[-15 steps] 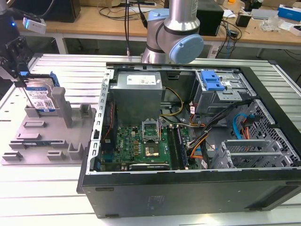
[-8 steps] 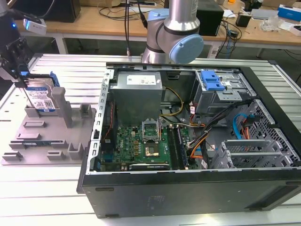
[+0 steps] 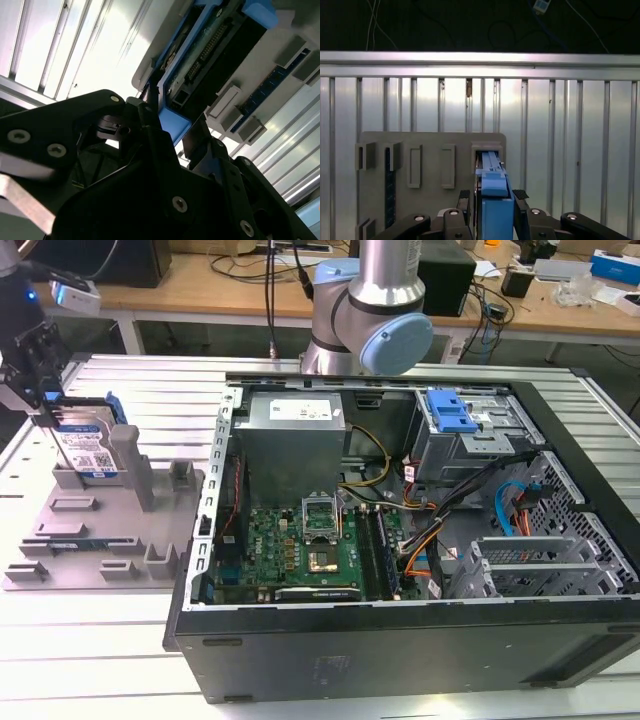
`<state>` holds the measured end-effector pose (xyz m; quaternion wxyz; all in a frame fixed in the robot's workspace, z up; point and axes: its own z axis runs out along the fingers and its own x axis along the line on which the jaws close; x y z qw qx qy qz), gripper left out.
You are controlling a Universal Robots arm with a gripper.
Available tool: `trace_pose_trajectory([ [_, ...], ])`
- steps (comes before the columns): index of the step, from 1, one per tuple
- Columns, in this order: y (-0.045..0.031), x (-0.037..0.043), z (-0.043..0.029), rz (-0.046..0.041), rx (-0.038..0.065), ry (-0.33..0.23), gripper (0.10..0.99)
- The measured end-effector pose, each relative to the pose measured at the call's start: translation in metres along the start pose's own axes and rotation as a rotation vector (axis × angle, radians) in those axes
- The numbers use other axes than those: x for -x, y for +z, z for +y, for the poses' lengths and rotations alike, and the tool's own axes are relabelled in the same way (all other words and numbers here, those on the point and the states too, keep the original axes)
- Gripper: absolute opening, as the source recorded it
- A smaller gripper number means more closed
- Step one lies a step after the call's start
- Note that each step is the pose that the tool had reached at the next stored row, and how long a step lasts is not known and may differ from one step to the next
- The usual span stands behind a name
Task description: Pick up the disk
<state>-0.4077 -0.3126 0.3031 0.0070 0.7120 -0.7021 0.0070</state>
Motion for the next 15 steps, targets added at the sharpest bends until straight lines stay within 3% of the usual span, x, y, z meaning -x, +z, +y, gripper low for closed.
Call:
trace_pose_trajectory([
  [15,0.0042,0.0000,-0.0001,0.0000,0.000,0.004,0.451],
])
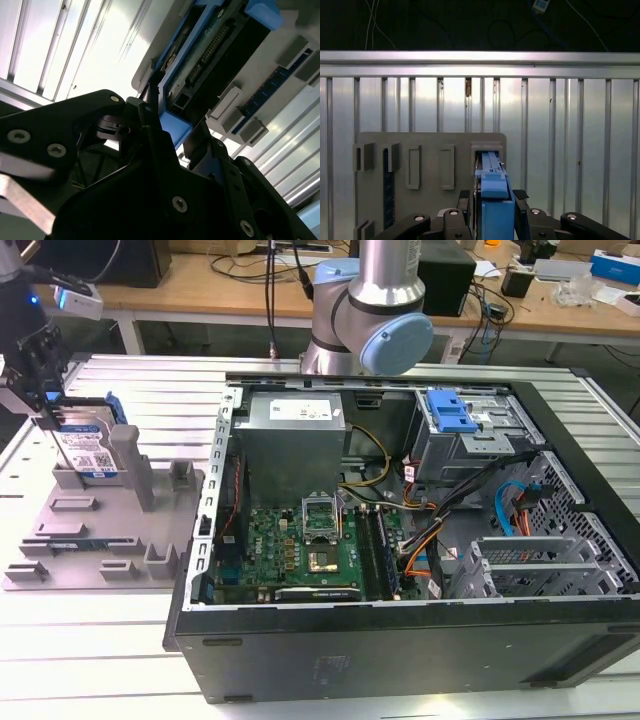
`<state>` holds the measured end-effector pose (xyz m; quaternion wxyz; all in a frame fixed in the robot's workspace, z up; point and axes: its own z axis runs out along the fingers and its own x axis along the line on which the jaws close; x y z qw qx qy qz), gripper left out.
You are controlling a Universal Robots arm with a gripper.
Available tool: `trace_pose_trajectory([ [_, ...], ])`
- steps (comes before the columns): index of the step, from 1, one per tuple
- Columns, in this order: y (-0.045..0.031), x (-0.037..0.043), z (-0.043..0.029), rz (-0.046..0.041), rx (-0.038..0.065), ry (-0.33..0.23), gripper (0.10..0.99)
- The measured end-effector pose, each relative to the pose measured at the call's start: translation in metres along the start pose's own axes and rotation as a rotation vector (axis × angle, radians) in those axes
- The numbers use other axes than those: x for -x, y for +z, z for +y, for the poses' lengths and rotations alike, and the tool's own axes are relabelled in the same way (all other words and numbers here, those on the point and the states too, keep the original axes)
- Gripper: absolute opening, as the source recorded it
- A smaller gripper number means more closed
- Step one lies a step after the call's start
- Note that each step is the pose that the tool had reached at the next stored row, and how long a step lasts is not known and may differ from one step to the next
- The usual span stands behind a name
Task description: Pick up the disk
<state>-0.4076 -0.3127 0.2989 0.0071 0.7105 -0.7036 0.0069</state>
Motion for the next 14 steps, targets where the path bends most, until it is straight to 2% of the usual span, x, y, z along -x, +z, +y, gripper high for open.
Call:
trace_pose_trajectory([
  [3,0.0006,0.0000,0.0003,0.0000,0.000,0.000,0.439],
  [4,0.0009,0.0000,0.0003,0.0000,0.000,0.000,0.373],
  [5,0.0010,0.0000,0.0003,0.0001,0.000,0.001,0.365],
  [12,0.0015,0.0001,0.0004,-0.0007,0.000,0.001,0.365],
  [14,0.0014,-0.0004,0.0004,-0.0048,0.000,0.001,0.365],
])
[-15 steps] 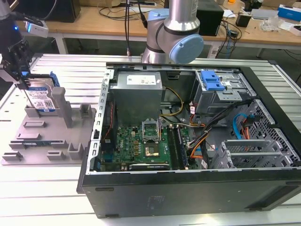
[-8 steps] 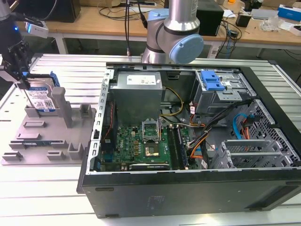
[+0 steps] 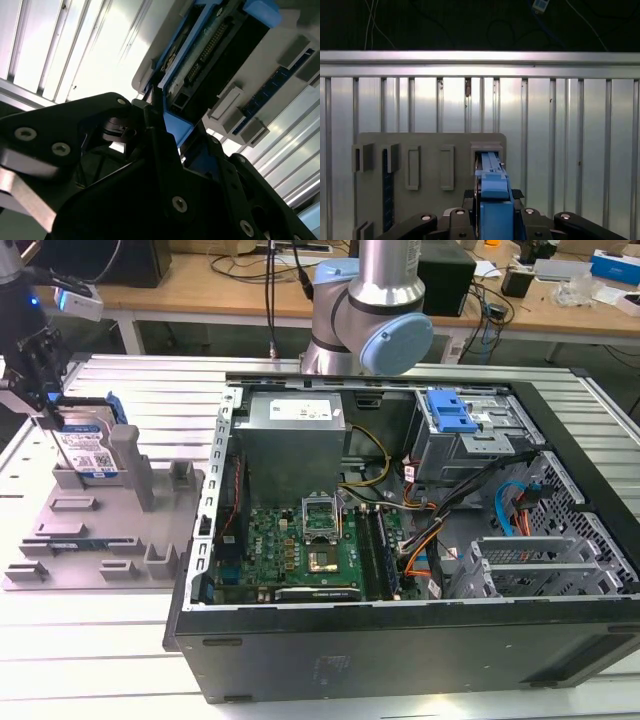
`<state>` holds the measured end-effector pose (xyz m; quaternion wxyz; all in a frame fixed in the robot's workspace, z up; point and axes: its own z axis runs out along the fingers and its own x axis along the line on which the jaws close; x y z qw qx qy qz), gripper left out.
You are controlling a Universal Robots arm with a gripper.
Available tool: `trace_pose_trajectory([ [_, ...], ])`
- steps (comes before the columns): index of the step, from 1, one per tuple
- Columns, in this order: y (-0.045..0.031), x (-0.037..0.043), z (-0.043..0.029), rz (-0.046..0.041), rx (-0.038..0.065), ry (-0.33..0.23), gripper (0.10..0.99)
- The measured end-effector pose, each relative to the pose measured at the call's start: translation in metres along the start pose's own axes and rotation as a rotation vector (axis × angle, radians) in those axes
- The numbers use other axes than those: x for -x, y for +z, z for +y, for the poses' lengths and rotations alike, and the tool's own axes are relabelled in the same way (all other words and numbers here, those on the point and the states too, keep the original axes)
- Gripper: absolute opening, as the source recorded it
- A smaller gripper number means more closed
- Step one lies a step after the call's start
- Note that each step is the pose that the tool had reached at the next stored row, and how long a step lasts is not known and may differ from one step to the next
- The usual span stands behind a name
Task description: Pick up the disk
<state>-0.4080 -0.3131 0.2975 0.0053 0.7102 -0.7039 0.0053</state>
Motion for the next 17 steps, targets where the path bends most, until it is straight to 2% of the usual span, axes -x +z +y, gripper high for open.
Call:
trace_pose_trajectory([
  [3,-0.0016,0.0000,0.0001,-0.0020,0.000,0.000,0.365],
  [6,-0.0072,-0.0001,0.0001,-0.0019,-0.001,0.000,0.365],
  [10,-0.0251,-0.0004,0.0002,-0.0033,-0.004,0.000,0.365],
  [17,-0.0488,-0.0007,0.0001,-0.0077,-0.012,0.000,0.365],
])
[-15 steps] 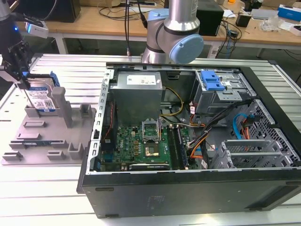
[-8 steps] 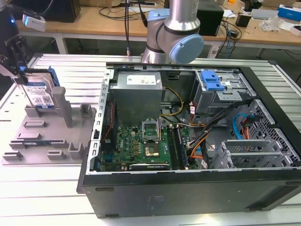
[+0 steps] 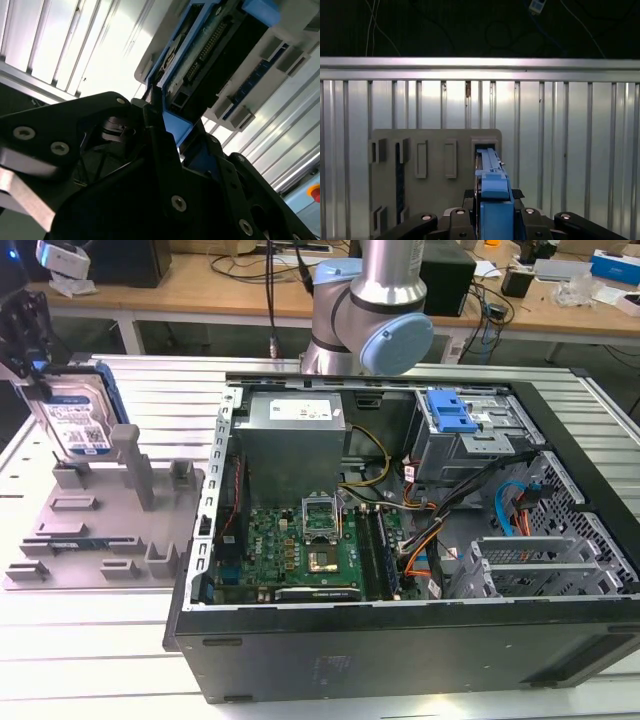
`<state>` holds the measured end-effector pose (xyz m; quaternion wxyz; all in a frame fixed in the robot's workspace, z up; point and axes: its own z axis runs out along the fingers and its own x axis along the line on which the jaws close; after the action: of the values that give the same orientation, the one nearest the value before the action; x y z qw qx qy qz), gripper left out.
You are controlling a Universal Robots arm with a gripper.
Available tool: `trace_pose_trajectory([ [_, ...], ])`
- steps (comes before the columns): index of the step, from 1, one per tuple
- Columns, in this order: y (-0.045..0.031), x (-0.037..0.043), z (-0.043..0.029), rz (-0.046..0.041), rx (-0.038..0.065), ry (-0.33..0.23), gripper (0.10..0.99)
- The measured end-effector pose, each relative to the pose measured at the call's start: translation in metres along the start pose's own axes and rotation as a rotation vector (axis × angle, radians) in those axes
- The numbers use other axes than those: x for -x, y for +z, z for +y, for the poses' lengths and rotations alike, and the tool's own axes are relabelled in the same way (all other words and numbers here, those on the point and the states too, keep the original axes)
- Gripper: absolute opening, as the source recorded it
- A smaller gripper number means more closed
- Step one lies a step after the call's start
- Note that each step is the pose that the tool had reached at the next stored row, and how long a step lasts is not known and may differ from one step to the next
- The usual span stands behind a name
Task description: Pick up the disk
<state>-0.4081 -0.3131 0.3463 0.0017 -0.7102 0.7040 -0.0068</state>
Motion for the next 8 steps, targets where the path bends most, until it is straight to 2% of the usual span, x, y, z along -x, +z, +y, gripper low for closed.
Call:
trace_pose_trajectory([
  [8,-0.0262,-0.0002,-0.0003,-0.0056,-0.008,0.000,0.365],
])
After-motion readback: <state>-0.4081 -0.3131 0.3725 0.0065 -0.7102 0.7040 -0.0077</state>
